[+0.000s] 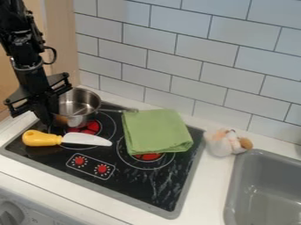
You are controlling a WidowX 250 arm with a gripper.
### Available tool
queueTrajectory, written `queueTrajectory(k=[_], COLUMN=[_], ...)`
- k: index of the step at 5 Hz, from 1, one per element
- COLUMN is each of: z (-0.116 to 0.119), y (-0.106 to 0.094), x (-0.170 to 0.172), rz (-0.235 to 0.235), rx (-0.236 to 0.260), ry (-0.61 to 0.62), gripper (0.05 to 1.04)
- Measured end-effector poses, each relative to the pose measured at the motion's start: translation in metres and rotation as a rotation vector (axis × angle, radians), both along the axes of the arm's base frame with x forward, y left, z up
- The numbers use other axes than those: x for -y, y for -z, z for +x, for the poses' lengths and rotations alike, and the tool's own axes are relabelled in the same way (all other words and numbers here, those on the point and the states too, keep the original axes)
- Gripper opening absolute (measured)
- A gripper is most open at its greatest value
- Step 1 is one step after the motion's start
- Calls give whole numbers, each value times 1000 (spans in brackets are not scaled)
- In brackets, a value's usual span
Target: Move the silver pot to the left side of the left burner
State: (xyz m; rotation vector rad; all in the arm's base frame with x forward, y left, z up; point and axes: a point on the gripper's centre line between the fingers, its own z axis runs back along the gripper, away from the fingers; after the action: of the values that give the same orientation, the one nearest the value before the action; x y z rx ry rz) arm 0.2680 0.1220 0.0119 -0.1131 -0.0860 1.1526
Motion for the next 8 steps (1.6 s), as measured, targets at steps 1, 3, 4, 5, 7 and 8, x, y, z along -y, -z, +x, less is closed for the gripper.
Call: queueTrajectory(k=[1, 3, 4, 5, 7, 8], z=[0, 0, 6, 12, 10, 2], y=[0, 0, -5, -24, -54, -68], x=[-1, 1, 6, 6, 12, 17], rz=[5, -1, -30, -9, 20, 32], rx=[-1, -2, 47, 107, 140, 168], ry=[-12, -16, 45, 66, 88, 103], gripper=[543, 1017, 1006, 998, 998, 998])
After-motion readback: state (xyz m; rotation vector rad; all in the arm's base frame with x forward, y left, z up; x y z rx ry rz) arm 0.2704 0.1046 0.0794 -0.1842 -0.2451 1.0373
